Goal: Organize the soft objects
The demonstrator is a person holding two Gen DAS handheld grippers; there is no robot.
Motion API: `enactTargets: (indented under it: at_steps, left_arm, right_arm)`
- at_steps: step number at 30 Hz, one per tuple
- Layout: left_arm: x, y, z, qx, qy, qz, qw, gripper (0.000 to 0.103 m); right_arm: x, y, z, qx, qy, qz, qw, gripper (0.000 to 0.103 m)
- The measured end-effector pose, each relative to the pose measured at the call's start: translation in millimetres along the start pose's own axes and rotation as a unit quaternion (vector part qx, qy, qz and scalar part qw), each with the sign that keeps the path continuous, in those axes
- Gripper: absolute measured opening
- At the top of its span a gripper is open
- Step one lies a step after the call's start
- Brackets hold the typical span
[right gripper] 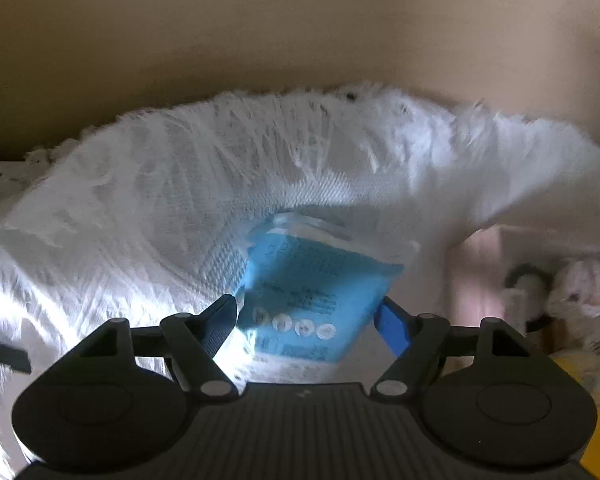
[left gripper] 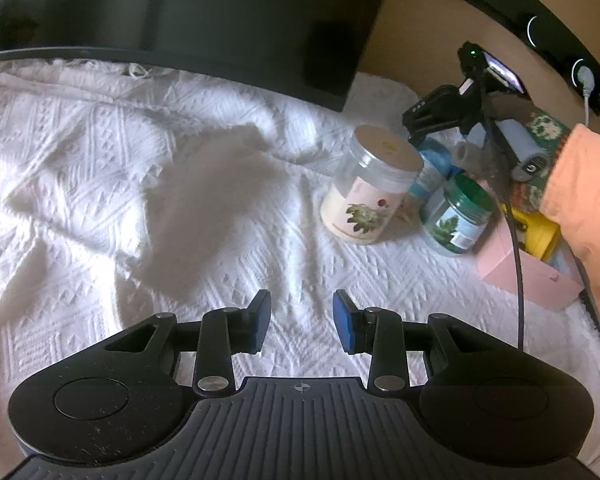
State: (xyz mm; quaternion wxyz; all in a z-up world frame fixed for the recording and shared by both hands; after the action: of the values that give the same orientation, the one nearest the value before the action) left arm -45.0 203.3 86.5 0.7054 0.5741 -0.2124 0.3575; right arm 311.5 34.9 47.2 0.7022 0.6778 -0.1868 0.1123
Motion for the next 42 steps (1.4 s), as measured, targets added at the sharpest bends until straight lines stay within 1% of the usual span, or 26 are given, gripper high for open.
enactTargets:
  at_steps: [2, 3, 4, 5, 6, 9, 11, 12, 14, 16, 18, 21, 23, 24, 26, 28, 30, 33, 35, 36, 37, 38, 39, 40, 41, 42]
  left_arm:
    - [1, -2, -1, 0.0, -0.001, -0.002, 1.0, 0.037]
    - [1, -3, 0, -0.001, -0.002, -0.004, 1.0, 0.037]
    - [1, -4, 1, -0.001, -0.002, -0.005, 1.0, 0.037]
    - [0, -6, 3, -0.002, -0.003, -0.007, 1.0, 0.037]
    - [0, -7, 4, -0.004, -0.004, -0.009, 0.9999, 0.037]
    - [-2, -13, 13, -0.009, -0.012, -0.018, 0.9997, 0.037]
    - [-3, -16, 20, -0.013, -0.018, -0.023, 0.9995, 0.037]
    - [-4, -18, 24, -0.017, -0.022, -0.025, 0.9993, 0.037]
    - [-6, -21, 31, -0.022, -0.024, -0.028, 0.9991, 0.037]
    - [-7, -24, 36, -0.023, -0.025, -0.032, 0.9989, 0.037]
    - [-8, -27, 38, -0.023, -0.022, -0.035, 0.9989, 0.037]
    - [-8, -29, 37, -0.011, -0.015, -0.036, 0.9992, 0.037]
    - [-7, -30, 32, 0.001, -0.004, -0.035, 0.9994, 0.037]
    - [-7, -30, 29, 0.006, 0.0, -0.034, 0.9994, 0.037]
    - [-6, -31, 22, 0.015, 0.01, -0.034, 0.9992, 0.037]
    - [-6, -31, 13, 0.024, 0.021, -0.036, 0.9989, 0.037]
    - [-6, -32, 5, 0.032, 0.029, -0.036, 0.9984, 0.037]
    - [-6, -33, -7, 0.043, 0.04, -0.038, 0.9976, 0.037]
    - [-7, -33, -14, 0.047, 0.045, -0.04, 0.9971, 0.037]
    - [-8, -33, -16, 0.049, 0.048, -0.042, 0.9968, 0.037]
    - [-8, -34, -20, 0.05, 0.05, -0.044, 0.9965, 0.037]
    - [-9, -34, -23, 0.051, 0.053, -0.046, 0.9963, 0.037]
    - [-10, -34, -26, 0.051, 0.055, -0.047, 0.9961, 0.037]
    - [-11, -34, -28, 0.049, 0.055, -0.049, 0.9961, 0.037]
    - [-11, -34, -29, 0.047, 0.055, -0.05, 0.9961, 0.037]
    - [-11, -34, -30, 0.044, 0.056, -0.049, 0.9963, 0.037]
  right_arm:
    - [-1, -5, 2, 0.005, 0.0, -0.011, 1.0, 0.074]
    - [-2, -4, 4, 0.008, -0.001, -0.011, 1.0, 0.061]
    - [-3, -1, 6, 0.011, 0.003, -0.01, 1.0, 0.055]
    - [-4, 6, 8, 0.015, 0.011, -0.005, 1.0, 0.054]
    - [-7, 19, 10, 0.024, 0.02, 0.01, 0.999, 0.053]
    - [-18, 75, 17, 0.068, 0.062, 0.069, 0.993, 0.052]
    - [-35, 122, 24, 0.105, 0.096, 0.111, 0.984, 0.052]
    - [-46, 143, 28, 0.125, 0.113, 0.124, 0.978, 0.052]
    - [-68, 174, 37, 0.168, 0.138, 0.128, 0.968, 0.052]
    - [-90, 191, 45, 0.201, 0.157, 0.116, 0.96, 0.052]
    - [-113, 196, 51, 0.23, 0.166, 0.088, 0.955, 0.052]
    - [-139, 178, 48, 0.267, 0.168, 0.015, 0.949, 0.053]
    - [-160, 161, 45, 0.299, 0.181, -0.028, 0.937, 0.056]
    - [-169, 152, 44, 0.302, 0.184, -0.044, 0.934, 0.059]
    - [-186, 143, 36, 0.292, 0.204, -0.045, 0.933, 0.061]
    - [-203, 143, 27, 0.268, 0.254, -0.015, 0.929, 0.061]
    - [-218, 150, 19, 0.237, 0.317, 0.033, 0.918, 0.062]
    - [-233, 161, 7, 0.176, 0.406, 0.107, 0.891, 0.062]
    - [-229, 173, -1, 0.146, 0.44, 0.158, 0.872, 0.062]
    - [-224, 181, -1, 0.139, 0.448, 0.194, 0.862, 0.062]
    - [-218, 185, 0, 0.136, 0.447, 0.221, 0.856, 0.064]
    - [-210, 189, 3, 0.138, 0.443, 0.25, 0.85, 0.067]
    - [-201, 191, 5, 0.146, 0.443, 0.268, 0.843, 0.073]
    - [-193, 191, 7, 0.155, 0.459, 0.272, 0.832, 0.075]
    - [-185, 190, 7, 0.153, 0.487, 0.264, 0.819, 0.075]
    - [-179, 183, 2, 0.14, 0.527, 0.244, 0.802, 0.074]
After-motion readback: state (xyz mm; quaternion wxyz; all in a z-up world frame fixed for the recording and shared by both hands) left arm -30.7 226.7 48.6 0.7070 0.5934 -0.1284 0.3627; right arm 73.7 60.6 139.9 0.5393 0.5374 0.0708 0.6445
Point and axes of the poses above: each gripper's, at about its wrist camera, not at the fingertips, and y roughly against the way its jaws point, z to its right, x to its top, the point moved 1 cm from there along -y, roughly the way its jaws point, and after that the axes turned 5 degrees about z, right-handed, at the moved point
